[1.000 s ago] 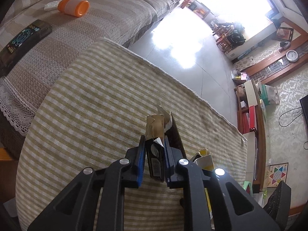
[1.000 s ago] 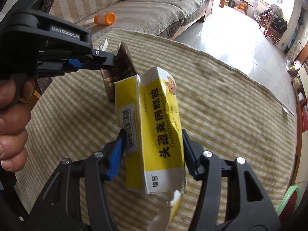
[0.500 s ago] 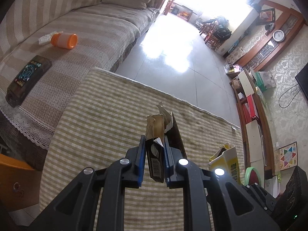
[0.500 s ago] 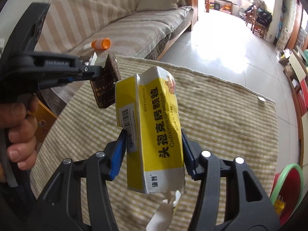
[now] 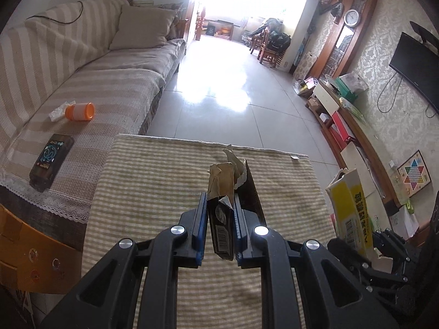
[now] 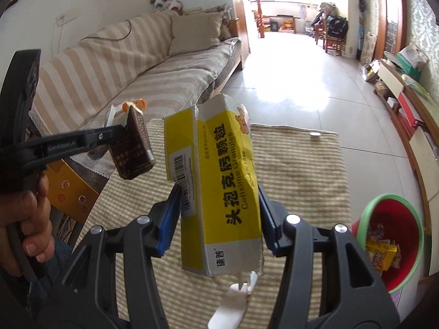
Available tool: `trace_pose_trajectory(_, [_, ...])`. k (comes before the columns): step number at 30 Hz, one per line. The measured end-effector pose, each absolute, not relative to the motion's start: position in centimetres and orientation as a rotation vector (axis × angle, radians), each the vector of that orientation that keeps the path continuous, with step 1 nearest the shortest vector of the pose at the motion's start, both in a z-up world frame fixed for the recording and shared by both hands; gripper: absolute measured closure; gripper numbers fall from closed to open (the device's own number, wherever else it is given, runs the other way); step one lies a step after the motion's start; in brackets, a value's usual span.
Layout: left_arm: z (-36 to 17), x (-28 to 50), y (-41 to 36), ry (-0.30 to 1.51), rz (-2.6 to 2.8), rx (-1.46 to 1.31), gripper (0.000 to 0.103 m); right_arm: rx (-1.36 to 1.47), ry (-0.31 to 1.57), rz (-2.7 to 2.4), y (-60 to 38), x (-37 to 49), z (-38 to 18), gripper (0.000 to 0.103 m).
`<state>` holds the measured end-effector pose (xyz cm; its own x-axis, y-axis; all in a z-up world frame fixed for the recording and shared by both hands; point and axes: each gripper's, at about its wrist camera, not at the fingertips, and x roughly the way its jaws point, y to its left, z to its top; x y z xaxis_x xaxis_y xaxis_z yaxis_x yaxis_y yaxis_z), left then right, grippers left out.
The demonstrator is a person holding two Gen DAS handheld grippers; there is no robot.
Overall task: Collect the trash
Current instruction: 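Lift the brown paper and medicine box and carry both over the red bin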
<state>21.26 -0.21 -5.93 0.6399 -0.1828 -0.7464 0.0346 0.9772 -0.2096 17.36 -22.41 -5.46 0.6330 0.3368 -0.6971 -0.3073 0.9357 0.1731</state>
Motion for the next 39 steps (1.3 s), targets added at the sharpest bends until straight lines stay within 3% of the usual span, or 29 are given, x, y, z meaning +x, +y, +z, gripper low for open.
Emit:
trace_pose_trajectory(21, [-3.0, 18.4, -13.9, 0.848, -0.325, -0.038, 0.089, 0.144, 0.698, 0.194, -34.3, 14.0, -2.2, 0.052])
trace_pose_trajectory(39, [-7.0, 22.4, -33.4, 0.952, -0.651, -0.006, 0.089, 0.322, 0.761, -0.085, -53.8, 13.8, -7.8, 0.052])
